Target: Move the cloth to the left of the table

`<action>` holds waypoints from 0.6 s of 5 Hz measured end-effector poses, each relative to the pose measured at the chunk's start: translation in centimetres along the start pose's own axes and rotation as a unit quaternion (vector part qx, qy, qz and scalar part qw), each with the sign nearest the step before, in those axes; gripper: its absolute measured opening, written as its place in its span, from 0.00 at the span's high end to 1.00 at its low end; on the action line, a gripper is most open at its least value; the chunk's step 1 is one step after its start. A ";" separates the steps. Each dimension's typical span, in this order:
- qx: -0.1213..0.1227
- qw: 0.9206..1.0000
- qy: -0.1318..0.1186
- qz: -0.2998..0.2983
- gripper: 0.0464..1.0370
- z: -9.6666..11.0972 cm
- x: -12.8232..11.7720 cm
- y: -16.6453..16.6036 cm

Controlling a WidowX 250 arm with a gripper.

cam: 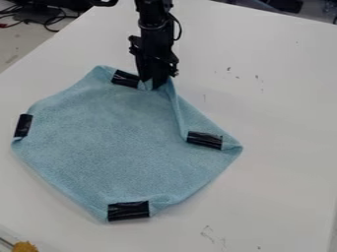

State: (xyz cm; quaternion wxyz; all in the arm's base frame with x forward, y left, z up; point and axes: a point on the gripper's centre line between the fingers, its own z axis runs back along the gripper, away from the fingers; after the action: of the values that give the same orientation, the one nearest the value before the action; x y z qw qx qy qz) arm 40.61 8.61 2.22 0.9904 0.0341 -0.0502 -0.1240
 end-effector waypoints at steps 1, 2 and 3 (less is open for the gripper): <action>-0.004 1.000 0.006 -0.005 0.45 -0.5 -0.1 -0.2; -0.006 1.000 0.005 -0.009 0.16 -0.3 0.2 -0.1; -0.009 1.000 0.013 -0.018 0.02 -0.3 0.4 0.1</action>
State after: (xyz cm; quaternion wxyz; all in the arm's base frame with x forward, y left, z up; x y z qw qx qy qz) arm 41.10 8.62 1.94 0.9889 0.0273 -0.0360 -0.1414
